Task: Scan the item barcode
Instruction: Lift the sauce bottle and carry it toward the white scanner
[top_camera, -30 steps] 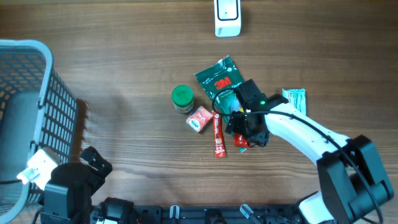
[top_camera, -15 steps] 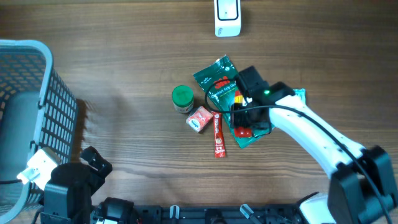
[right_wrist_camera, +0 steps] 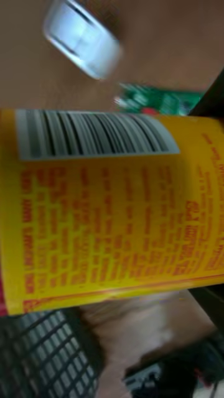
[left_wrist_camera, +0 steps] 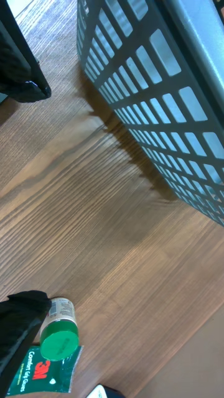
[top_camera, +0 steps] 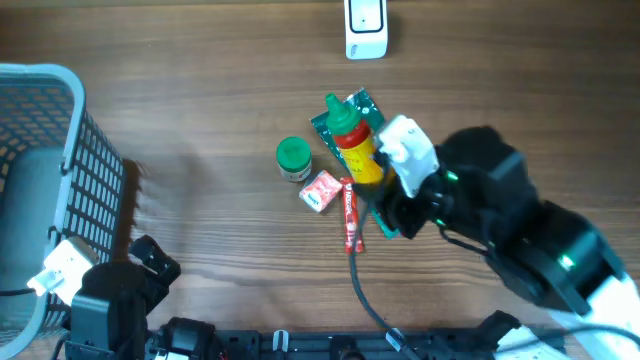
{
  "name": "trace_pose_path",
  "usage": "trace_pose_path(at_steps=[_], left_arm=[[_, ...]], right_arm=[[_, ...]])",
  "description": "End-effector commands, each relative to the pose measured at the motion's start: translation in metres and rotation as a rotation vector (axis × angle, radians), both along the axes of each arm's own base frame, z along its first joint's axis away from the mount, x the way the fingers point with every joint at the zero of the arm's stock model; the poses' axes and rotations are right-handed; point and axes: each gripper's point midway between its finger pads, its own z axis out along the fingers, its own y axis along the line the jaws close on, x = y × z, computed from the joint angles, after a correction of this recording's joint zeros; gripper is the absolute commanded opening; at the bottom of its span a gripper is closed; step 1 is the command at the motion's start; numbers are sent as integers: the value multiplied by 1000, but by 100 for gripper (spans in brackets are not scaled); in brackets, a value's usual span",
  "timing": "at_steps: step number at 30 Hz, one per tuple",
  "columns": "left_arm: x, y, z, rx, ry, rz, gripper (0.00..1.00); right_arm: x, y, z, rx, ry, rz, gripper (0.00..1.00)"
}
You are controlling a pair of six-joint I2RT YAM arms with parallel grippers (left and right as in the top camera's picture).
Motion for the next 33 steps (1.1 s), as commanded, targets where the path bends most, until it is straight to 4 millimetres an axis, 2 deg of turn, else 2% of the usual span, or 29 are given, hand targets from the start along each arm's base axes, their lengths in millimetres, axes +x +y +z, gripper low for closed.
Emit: trace_pose_path(at_steps=[1, 3, 6, 8, 12, 23, 25, 26, 28, 33], left_arm=[[-1, 1, 4, -8, -19, 15, 100], [-1, 1, 4, -8, -19, 15, 100], [-1, 1, 4, -8, -19, 15, 100], [-1, 1, 4, -8, -19, 15, 100], [-1, 1, 4, -8, -19, 15, 100], [-1, 1, 4, -8, -19, 15, 100], [-1, 1, 4, -8, -19, 15, 100], [-1, 1, 4, -8, -19, 15, 100], [-1, 1, 4, -8, -19, 15, 100], [-1, 1, 4, -8, -19, 15, 100]], right_arm=[[-19, 10, 43, -16, -283, 238, 36], [-45, 22, 53, -11, -396, 447, 36], [-70, 32, 57, -21, -534, 662, 33], [-73, 33, 58, -61, -634, 731, 31], [-71, 35, 55, -103, -696, 774, 32], [-74, 35, 52, -96, -673, 788, 32], [-73, 36, 45, -103, -642, 793, 33], [-71, 38, 39, -101, -598, 789, 36], [-62, 44, 27, -71, -459, 740, 30], [-24, 74, -29, -5, -26, 587, 21]])
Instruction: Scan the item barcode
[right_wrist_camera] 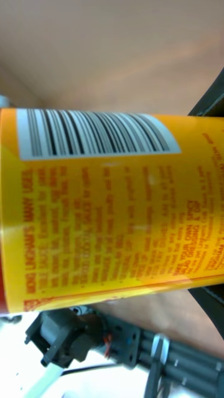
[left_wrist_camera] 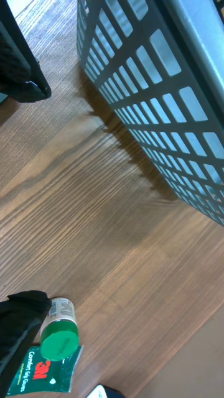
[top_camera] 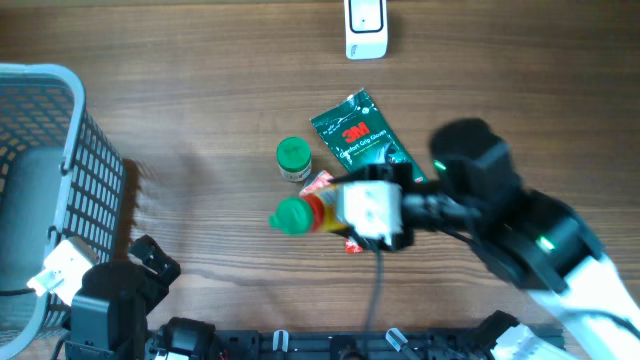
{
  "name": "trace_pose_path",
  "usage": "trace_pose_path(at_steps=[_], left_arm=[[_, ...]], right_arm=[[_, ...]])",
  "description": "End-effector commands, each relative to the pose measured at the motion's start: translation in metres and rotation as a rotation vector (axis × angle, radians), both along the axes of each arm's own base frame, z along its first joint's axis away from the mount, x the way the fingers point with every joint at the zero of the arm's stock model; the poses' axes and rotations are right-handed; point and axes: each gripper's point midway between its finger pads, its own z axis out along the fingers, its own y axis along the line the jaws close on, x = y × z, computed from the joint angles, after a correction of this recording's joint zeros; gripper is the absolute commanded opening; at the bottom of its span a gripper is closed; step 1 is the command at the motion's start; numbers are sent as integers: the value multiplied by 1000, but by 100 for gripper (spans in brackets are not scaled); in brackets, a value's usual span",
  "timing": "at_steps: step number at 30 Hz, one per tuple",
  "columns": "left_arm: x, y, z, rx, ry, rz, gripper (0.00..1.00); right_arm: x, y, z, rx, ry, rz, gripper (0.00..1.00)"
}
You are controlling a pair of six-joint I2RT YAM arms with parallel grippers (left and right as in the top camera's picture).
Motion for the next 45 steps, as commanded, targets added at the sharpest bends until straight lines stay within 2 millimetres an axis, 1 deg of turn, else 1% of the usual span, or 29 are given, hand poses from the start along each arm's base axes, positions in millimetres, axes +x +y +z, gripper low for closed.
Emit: trace_pose_path(at_steps=[1, 3, 4, 6, 8, 9, 10, 12, 13, 15, 17, 18, 21, 24, 25, 27, 28, 29, 30, 32, 34, 37, 39, 40, 41, 42, 43, 44, 45], left_arm=[[-1, 1, 4, -8, -19, 15, 100], [-1, 1, 4, -8, -19, 15, 100], [-1, 1, 4, -8, -19, 15, 100], [-1, 1, 4, -8, -19, 15, 100], [-1, 1, 4, -8, -19, 15, 100], [-1, 1, 4, -8, -19, 15, 100], [-1, 1, 4, -8, -19, 15, 100], [-1, 1, 4, -8, -19, 15, 100], [-1, 1, 4, -8, -19, 15, 100], [-1, 1, 4, -8, -19, 15, 100], [-1, 1, 4, -8, -19, 15, 100], [-1, 1, 4, -8, -19, 15, 100], [-1, 1, 4, -8, -19, 15, 100], [-1, 1, 4, -8, -19, 15, 100], [-1, 1, 4, -8, -19, 15, 100], [-1, 1, 4, -8, -19, 15, 100], [-1, 1, 4, -8, -19, 15, 100], [-1, 1, 4, -8, -19, 15, 100], [-1, 1, 4, -8, -19, 15, 100], [-1, 1, 4, -8, -19, 15, 100], [-1, 1, 4, -8, -19, 15, 100], [-1, 1, 4, -8, -19, 15, 100], [-1, 1, 4, -8, -19, 15, 100], [-1, 1, 4, -8, -19, 15, 100], [-1, 1, 4, -8, -19, 15, 100], [-1, 1, 4, -8, -19, 15, 100], [-1, 1, 4, -8, -19, 15, 100], [-1, 1, 4, -8, -19, 15, 100], [-1, 1, 4, -8, -19, 15, 100]], right_arm=[[24, 24, -24, 16, 308, -144, 21], [48, 36, -38, 47, 459, -258, 22], [63, 39, -42, 80, 540, -331, 25], [94, 35, -43, 162, 690, -478, 26], [128, 21, -46, 252, 836, -615, 26], [140, 15, -47, 285, 883, -643, 26], [153, 9, -47, 325, 935, -643, 31], [173, 0, -44, 406, 1011, -529, 34], [195, -7, -47, 469, 1079, -507, 34], [227, -16, -55, 552, 1130, -489, 36], [252, -19, -62, 628, 1150, -435, 37], [265, -20, -66, 671, 1155, -426, 40], [296, -25, -82, 756, 1139, -412, 41], [337, -27, -109, 788, 1128, -473, 40], [347, -27, -114, 790, 1124, -480, 40], [373, -31, -121, 810, 1098, -531, 39], [387, -35, -126, 819, 1083, -582, 41], [409, -43, -138, 832, 1065, -707, 43], [419, -50, -146, 838, 1062, -791, 43], [428, -58, -154, 842, 1028, -869, 43], [429, -61, -154, 833, 994, -862, 41], [423, -66, -149, 806, 977, -803, 35], [423, -94, -145, 785, 973, -818, 33], [425, -115, -147, 773, 969, -862, 33], [425, -146, -150, 754, 961, -925, 33], [425, -184, -156, 735, 961, -1022, 33], [424, -215, -163, 719, 953, -1110, 33], [420, -249, -170, 698, 950, -1220, 33], [412, -290, -180, 667, 937, -1342, 33]])
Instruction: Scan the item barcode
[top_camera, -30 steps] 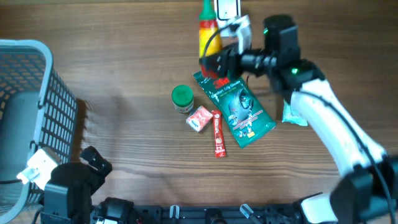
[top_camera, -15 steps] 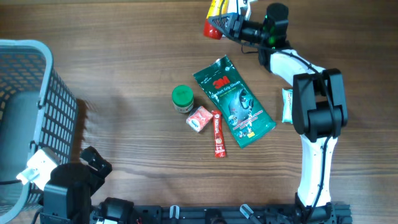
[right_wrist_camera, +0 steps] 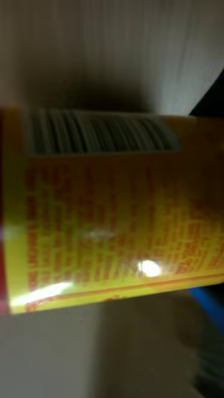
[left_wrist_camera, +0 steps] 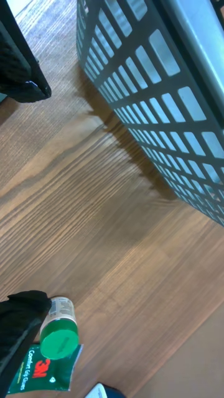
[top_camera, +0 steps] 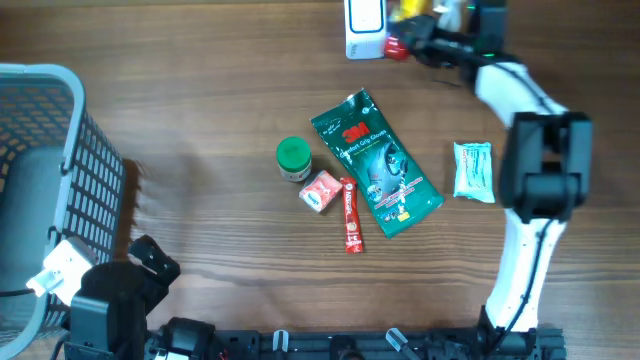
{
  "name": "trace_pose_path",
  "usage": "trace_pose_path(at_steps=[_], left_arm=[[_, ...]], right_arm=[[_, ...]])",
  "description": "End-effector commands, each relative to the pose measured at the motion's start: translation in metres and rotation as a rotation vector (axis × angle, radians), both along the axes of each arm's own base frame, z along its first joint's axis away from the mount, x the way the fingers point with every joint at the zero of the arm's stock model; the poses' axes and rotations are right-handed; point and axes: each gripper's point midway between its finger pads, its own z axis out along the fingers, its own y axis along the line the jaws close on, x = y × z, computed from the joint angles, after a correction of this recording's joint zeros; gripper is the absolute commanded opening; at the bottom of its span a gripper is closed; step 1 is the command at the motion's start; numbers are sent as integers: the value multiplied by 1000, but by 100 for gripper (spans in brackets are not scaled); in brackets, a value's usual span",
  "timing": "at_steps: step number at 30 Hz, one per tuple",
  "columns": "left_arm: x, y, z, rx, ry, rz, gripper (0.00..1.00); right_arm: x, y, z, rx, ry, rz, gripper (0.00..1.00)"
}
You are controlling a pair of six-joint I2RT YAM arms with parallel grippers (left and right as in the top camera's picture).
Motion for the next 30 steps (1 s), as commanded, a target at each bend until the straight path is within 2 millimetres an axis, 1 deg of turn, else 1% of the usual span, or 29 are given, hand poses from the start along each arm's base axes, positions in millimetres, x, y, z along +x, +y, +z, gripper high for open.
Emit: trace_pose_path(at_steps=[1, 2, 3, 4, 5, 7, 9, 10, 11, 13, 14, 15, 17, 18, 19, 20, 22, 23, 24, 25, 26, 27, 28, 29, 30], left_arm=[[-1, 1, 3, -7, -16, 16, 100], [-1, 1, 3, -7, -16, 16, 100], [-1, 1, 3, -7, -16, 16, 100], [-1, 1, 3, -7, -16, 16, 100], [-1, 1, 3, -7, -16, 16, 100], [-1, 1, 3, -7, -16, 16, 100], [-1, 1, 3, -7, -16, 16, 100], [-1, 1, 3, -7, -16, 16, 100], [-1, 1, 3, -7, -16, 16, 100], [-1, 1, 3, -7, -16, 16, 100], [-1, 1, 3, -7, -16, 16, 100], [-1, 1, 3, -7, -16, 16, 100], [-1, 1, 3, -7, -16, 16, 100], [-1, 1, 3, -7, -16, 16, 100], [-1, 1, 3, -7, -16, 16, 100], [-1, 1, 3, -7, -16, 16, 100], [-1, 1, 3, -7, -16, 16, 100], [-1, 1, 3, -7, -16, 16, 100], [-1, 1, 3, -7, -16, 16, 100], [-1, 1, 3, -7, -16, 16, 100], [-1, 1, 3, -7, -16, 16, 100], [-1, 1, 3, -7, -16, 16, 100], [-1, 1, 3, -7, -16, 16, 100], [-1, 1, 3, -7, -16, 16, 100], [-1, 1, 3, -7, -16, 16, 100]], right_arm=[[-8, -159, 32, -260, -32, -264, 33], [-18, -194, 24, -304, 28, -341, 33], [-37, -243, 12, -374, 116, -448, 33], [-56, -282, 0, -430, 195, -537, 33], [-84, -327, -15, -521, 301, -646, 33], [-124, -383, -29, -678, 430, -782, 34], [-170, -440, -33, -902, 535, -846, 34], [-182, -455, -34, -953, 563, -850, 35], [-195, -468, -37, -954, 591, -885, 36], [-221, -486, -46, -989, 664, -891, 42], [-252, -506, -47, -1060, 761, -941, 46], [-268, -514, -46, -1066, 808, -983, 48], [-290, -524, -48, -1036, 862, -1040, 57], [-296, -525, -49, -1024, 879, -1042, 64], [-294, -522, -53, -975, 861, -1020, 99], [-286, -514, -53, -912, 828, -993, 100], [-267, -498, -44, -836, 757, -953, 100], [-251, -485, -23, -829, 698, -940, 99], [-244, -478, -10, -842, 668, -940, 100], [-231, -465, 13, -848, 616, -948, 100], [-221, -452, 30, -839, 581, -957, 100], [-212, -437, 47, -832, 546, -961, 100], [-202, -416, 65, -824, 510, -954, 100], [-190, -383, 84, -817, 472, -921, 100], [-182, -356, 95, -821, 446, -880, 100]])
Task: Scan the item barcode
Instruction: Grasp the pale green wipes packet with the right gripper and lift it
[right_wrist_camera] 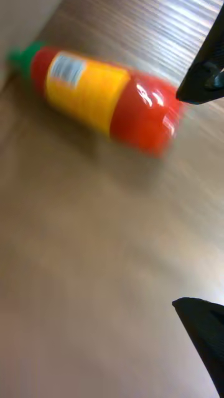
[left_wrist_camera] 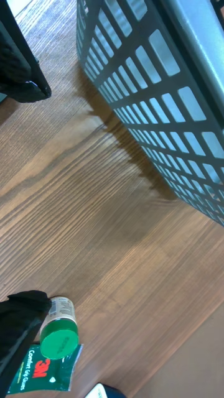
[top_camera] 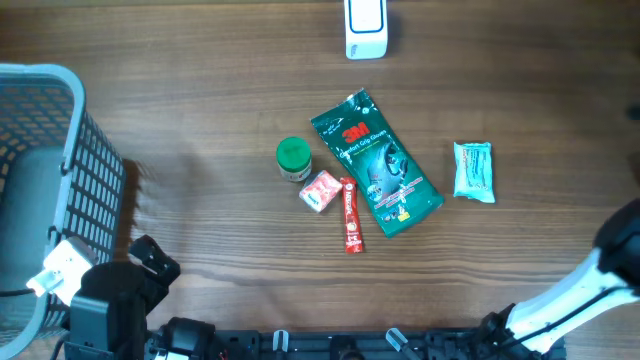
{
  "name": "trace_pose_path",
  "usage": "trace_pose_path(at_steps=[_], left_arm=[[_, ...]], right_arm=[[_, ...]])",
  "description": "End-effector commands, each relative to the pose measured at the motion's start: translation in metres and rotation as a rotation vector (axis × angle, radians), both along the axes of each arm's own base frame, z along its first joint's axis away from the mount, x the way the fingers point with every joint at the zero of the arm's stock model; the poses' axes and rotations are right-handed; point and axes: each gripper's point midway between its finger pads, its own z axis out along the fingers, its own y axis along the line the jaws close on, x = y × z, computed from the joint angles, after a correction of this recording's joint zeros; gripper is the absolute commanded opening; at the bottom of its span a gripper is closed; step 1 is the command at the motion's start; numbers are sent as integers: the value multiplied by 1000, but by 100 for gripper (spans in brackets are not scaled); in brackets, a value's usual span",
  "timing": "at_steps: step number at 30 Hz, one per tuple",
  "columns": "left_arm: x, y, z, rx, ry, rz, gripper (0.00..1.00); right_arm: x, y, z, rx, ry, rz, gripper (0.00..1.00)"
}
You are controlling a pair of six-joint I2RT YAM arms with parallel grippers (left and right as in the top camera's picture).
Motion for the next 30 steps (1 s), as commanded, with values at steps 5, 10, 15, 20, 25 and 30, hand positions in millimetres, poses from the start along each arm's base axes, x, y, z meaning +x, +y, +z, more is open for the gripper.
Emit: trace_pose_path(at_steps=[5, 10, 15, 20, 25, 30], left_arm=[[-1, 1, 3, -7, -16, 16, 100], [-1, 1, 3, -7, -16, 16, 100], [-1, 1, 3, -7, -16, 16, 100], [-1, 1, 3, -7, -16, 16, 100], [-1, 1, 3, -7, -16, 16, 100], [-1, 1, 3, -7, -16, 16, 100]], right_arm=[[50, 224, 46, 233, -37, 443, 100], [-1, 317, -12, 154, 303, 579, 82], [-38, 337, -66, 26, 430, 576, 83], [-46, 321, -92, -60, 431, 534, 81], [-43, 304, -95, -180, 439, 555, 74], [-66, 297, -133, -108, 486, 594, 59]])
